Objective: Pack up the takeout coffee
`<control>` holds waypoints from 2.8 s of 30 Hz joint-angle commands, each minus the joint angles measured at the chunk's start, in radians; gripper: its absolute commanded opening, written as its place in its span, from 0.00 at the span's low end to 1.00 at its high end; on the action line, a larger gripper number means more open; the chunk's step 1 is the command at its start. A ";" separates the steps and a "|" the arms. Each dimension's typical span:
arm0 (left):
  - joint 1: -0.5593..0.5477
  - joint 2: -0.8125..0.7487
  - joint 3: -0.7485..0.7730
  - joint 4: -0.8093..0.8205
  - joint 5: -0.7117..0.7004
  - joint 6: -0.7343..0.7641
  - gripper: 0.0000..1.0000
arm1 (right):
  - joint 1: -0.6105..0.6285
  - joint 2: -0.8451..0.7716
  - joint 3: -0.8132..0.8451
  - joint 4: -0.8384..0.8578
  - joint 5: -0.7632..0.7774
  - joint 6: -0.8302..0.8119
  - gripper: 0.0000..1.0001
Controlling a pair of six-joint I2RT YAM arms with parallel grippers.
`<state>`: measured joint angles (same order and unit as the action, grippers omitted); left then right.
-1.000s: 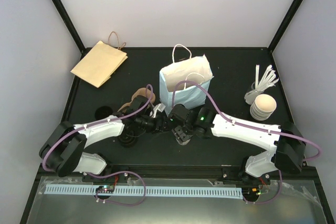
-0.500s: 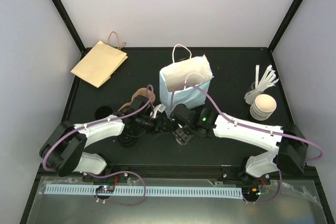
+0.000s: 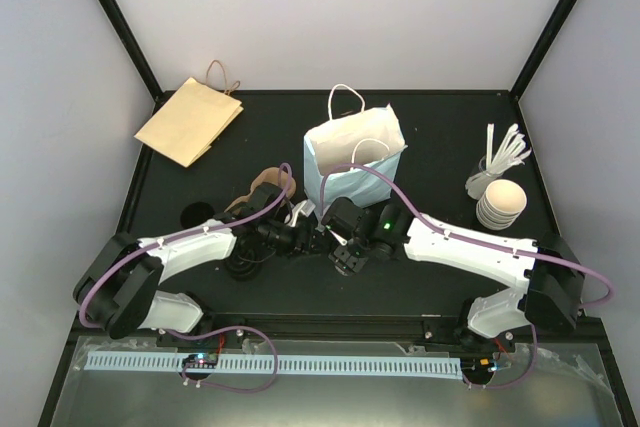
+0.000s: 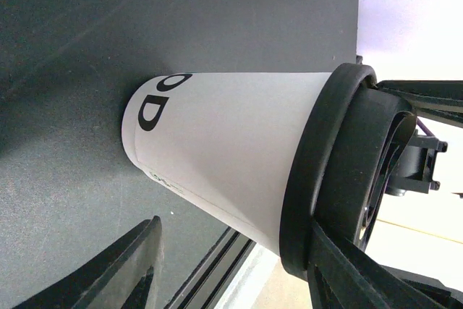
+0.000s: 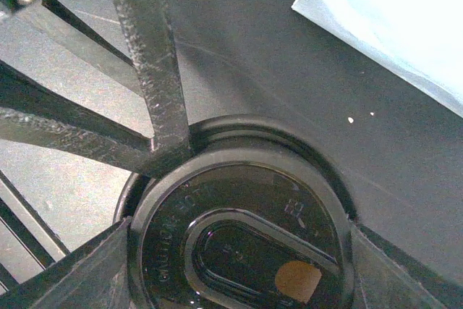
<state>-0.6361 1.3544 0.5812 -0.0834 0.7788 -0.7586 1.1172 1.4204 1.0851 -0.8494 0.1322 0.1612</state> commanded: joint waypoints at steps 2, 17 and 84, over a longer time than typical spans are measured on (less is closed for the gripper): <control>-0.017 0.031 0.008 -0.035 -0.173 0.018 0.54 | 0.065 0.048 -0.013 0.028 -0.215 -0.076 0.69; -0.016 0.004 0.005 -0.050 -0.187 0.025 0.55 | 0.054 0.017 -0.025 0.021 -0.080 0.192 0.69; -0.093 0.017 0.091 -0.098 -0.183 0.035 0.66 | 0.042 -0.014 -0.074 0.093 0.006 0.222 0.76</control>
<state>-0.7204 1.3350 0.6483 -0.1200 0.6308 -0.7578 1.1450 1.3945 1.0298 -0.7502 0.1719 0.3851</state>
